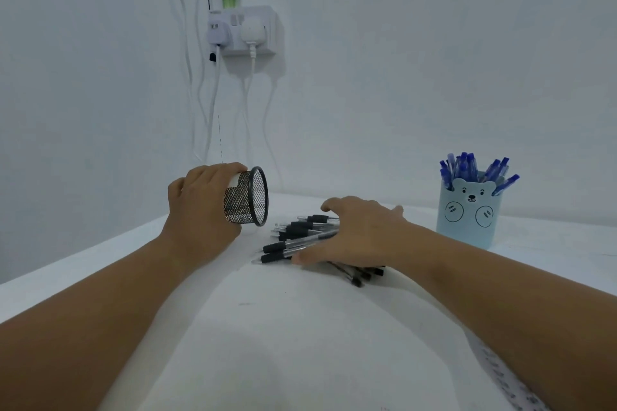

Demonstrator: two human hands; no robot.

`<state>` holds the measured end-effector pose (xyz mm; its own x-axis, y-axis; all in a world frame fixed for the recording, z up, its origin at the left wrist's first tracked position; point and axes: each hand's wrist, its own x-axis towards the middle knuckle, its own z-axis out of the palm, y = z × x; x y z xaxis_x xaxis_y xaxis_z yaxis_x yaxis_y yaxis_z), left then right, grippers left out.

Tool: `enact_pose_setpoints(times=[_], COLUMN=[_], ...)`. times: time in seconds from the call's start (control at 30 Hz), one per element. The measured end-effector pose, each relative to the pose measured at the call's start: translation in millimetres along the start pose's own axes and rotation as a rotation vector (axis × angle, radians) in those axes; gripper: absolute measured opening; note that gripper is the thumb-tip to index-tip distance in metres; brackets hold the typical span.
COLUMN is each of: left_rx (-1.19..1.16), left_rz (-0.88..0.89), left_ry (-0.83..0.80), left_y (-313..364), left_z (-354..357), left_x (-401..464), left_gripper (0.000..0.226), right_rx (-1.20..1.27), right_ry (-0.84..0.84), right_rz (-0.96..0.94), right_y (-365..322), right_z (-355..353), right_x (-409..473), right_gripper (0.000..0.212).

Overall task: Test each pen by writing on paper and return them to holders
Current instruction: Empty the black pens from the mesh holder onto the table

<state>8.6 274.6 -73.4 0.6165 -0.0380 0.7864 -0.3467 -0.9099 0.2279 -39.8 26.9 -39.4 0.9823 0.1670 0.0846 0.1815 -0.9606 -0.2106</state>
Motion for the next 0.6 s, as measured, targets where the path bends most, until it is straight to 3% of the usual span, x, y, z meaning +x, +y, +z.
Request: enact_pose_setpoints(times=[0.17, 0.3, 0.47, 0.6], left_rx=[-0.017, -0.018, -0.039, -0.055], left_rz=[-0.012, -0.021, -0.025, -0.027], left_ry=[0.014, 0.013, 0.007, 0.010], left_y=[-1, -1, 1, 3], left_z=[0, 0, -1, -1], left_x=[-1, -1, -1, -2], left_gripper=[0.085, 0.084, 0.085, 0.085], right_rx=[-0.088, -0.149, -0.199, -0.171], right_ry=[-0.013, -0.008, 0.016, -0.058], right_rz=[-0.069, -0.133, -0.146, -0.137], right_y=[1, -9, -17, -19], right_z=[12, 16, 17, 12], right_x=[0, -6, -11, -15], right_gripper=[0.093, 0.101, 0.092, 0.091])
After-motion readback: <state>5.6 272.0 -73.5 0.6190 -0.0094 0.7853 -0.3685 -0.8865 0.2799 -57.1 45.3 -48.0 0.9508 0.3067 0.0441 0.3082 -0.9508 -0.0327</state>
